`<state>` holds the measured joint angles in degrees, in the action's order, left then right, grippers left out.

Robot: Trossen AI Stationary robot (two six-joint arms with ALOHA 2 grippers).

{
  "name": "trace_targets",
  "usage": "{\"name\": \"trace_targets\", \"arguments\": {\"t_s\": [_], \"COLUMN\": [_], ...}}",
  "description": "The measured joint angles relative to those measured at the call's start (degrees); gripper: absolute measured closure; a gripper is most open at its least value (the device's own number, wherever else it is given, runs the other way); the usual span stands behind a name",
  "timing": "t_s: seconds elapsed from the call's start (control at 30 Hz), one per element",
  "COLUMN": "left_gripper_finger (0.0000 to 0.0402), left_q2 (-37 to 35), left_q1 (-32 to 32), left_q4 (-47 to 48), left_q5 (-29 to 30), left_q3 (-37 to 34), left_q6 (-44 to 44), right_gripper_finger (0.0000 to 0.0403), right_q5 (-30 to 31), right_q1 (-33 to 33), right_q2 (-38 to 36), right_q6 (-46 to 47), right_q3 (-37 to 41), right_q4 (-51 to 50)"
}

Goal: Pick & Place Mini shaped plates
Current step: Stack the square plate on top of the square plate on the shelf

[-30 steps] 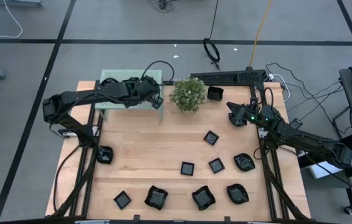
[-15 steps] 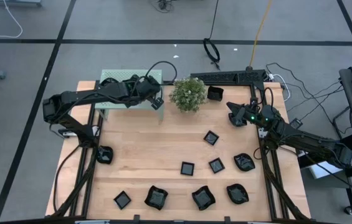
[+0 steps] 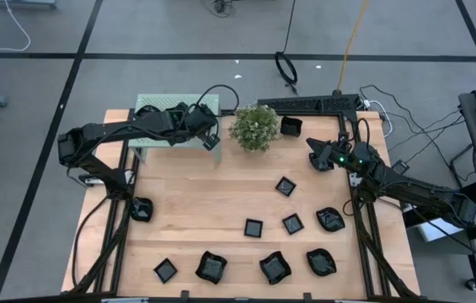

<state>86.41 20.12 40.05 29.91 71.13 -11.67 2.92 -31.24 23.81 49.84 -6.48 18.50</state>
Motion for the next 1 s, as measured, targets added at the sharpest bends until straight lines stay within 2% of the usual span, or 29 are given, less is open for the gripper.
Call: {"name": "trace_targets", "arguments": {"t_s": [0.33, 0.77, 1.0], "left_gripper_finger": [0.0363, 0.0297, 0.0290], "left_q2": [0.0, 0.0, -0.1], "left_q1": [1.0, 1.6, 1.0], "left_q4": [0.0, -1.7, -3.9], "left_q5": [-1.9, -0.9, 0.2], "left_q3": [0.0, 0.0, 0.0], "left_q6": [0.9, 5.3, 8.3], "right_gripper_finger": [0.0280, 0.0280, 0.0280], "right_q5": [0.0, 0.0, 0.0], "right_q1": [0.0, 0.0, 0.0], "right_q2": [0.0, 0.0, 0.0], "right_q6": [0.0, 0.0, 0.0], "right_q3": [0.0, 0.0, 0.0], "right_q4": [0.0, 0.0, 0.0]}}
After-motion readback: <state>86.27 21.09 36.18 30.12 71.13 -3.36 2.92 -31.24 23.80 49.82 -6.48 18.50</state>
